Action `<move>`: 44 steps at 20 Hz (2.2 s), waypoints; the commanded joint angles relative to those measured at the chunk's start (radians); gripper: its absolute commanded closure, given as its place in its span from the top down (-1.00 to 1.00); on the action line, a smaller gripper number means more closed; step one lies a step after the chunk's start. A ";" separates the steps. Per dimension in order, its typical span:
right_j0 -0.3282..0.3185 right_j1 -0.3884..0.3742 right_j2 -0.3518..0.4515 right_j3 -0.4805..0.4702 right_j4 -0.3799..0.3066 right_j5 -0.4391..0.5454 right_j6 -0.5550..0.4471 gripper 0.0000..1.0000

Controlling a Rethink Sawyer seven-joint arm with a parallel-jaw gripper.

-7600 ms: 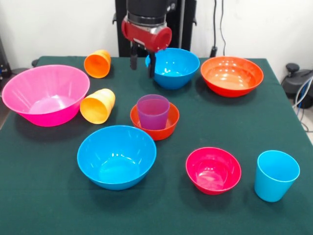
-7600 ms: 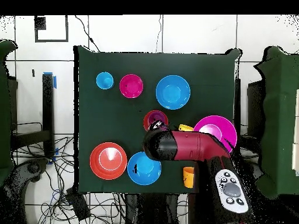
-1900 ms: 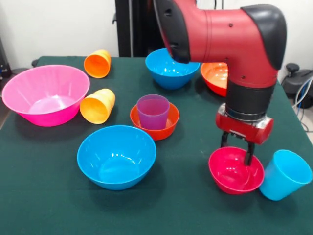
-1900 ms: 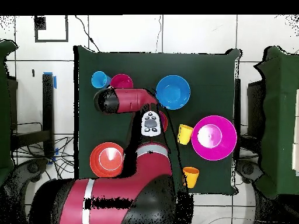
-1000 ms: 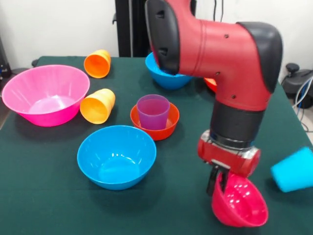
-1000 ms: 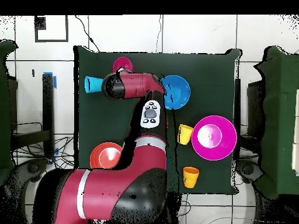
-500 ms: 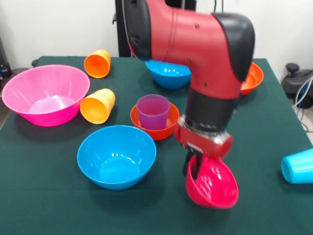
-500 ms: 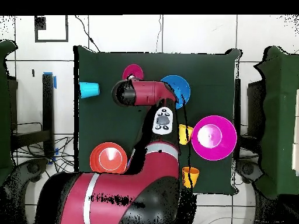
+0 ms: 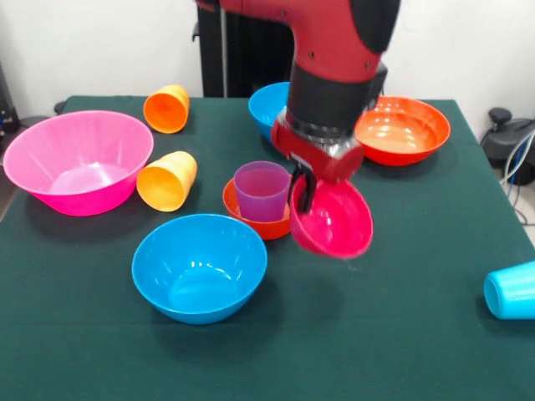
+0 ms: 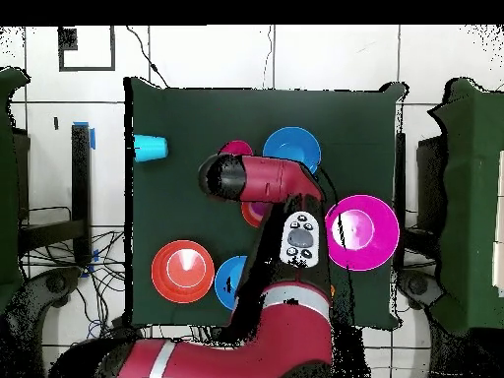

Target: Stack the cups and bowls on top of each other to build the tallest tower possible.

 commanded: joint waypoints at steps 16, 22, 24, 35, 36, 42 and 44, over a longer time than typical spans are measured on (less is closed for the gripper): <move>-0.049 -0.258 0.098 0.141 -0.012 0.318 -0.134 -1.00; -0.083 -0.237 0.056 0.188 -0.072 0.335 -0.155 -1.00; -0.105 -0.214 0.051 0.212 -0.095 0.278 -0.154 -1.00; -0.161 -0.014 0.026 0.177 -0.150 0.027 0.000 -1.00; -0.160 -0.001 0.023 0.164 -0.142 0.029 0.016 -1.00; -0.130 0.072 -0.007 0.123 -0.095 -0.033 0.103 -1.00; -0.126 0.075 -0.005 0.131 -0.070 -0.035 0.113 -1.00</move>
